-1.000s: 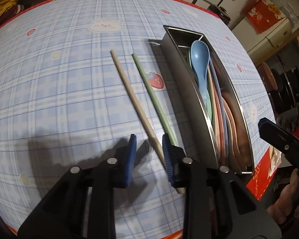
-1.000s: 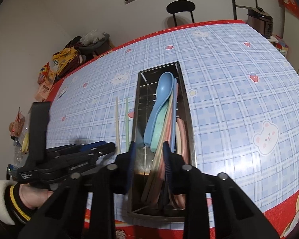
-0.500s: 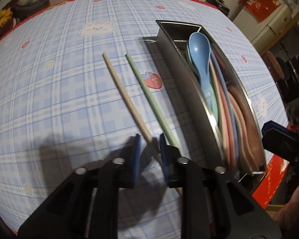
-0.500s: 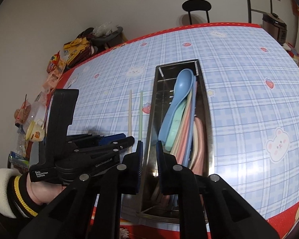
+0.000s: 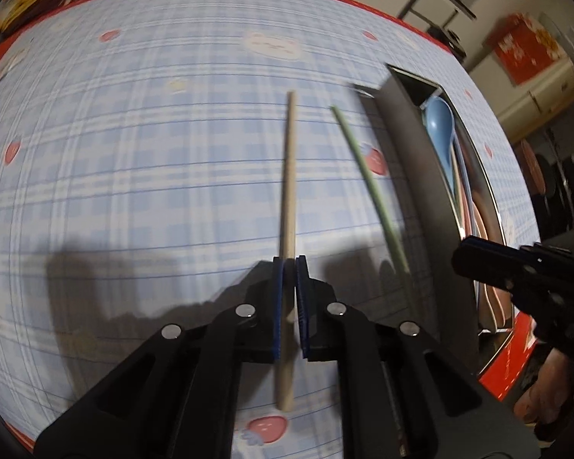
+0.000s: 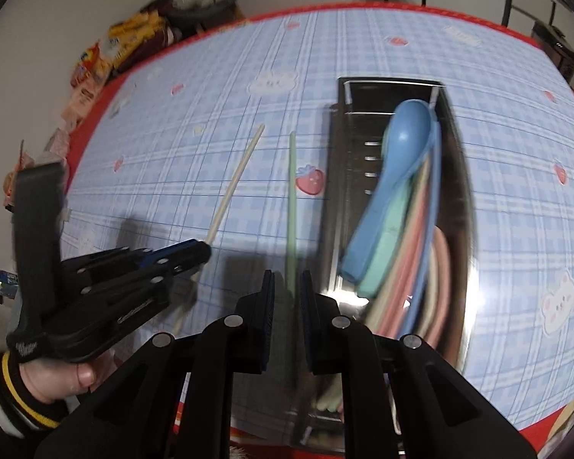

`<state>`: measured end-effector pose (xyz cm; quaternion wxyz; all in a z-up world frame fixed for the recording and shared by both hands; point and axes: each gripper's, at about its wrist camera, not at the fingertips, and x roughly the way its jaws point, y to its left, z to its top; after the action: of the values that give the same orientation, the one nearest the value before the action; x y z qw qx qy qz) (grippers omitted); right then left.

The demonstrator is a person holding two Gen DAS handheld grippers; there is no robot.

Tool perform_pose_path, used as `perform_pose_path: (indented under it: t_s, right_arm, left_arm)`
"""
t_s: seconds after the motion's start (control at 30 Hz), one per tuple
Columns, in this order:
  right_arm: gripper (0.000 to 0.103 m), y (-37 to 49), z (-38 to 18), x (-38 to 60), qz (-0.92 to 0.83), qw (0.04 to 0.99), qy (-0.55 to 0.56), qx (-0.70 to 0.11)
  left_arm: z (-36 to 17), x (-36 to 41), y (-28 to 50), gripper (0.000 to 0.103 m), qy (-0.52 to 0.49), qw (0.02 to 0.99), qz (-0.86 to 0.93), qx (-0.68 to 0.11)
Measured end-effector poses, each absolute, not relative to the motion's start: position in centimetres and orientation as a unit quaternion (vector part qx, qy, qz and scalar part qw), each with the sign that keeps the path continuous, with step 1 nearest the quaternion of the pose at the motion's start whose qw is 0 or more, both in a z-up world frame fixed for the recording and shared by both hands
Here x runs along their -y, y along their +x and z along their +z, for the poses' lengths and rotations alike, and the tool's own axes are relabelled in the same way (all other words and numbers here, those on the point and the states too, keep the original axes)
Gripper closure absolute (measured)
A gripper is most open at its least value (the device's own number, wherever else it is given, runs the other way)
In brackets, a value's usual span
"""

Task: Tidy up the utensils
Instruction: 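Close the left tool on the beige chopstick, then close the right tool on the green chopstick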

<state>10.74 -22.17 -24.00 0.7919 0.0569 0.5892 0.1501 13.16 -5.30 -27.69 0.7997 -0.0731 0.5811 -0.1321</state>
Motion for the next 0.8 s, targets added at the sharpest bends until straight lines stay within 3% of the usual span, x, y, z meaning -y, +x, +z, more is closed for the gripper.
perform_pose_path:
  t_s: [0.37, 0.8]
  right_arm:
    - [0.089, 14.8, -26.4, 19.1, 0.098, 0.736, 0.005, -0.67]
    - [0.087, 16.0, -28.4, 18.0, 0.043, 0.717, -0.004, -0.696]
  left_arm:
    - [-27.7, -1.0, 12.5, 0.092, -0.128, 0.803, -0.107, -0.572]
    - [-27.6, -3.6, 11.5, 0.092, -0.124, 0.8, -0.118, -0.575]
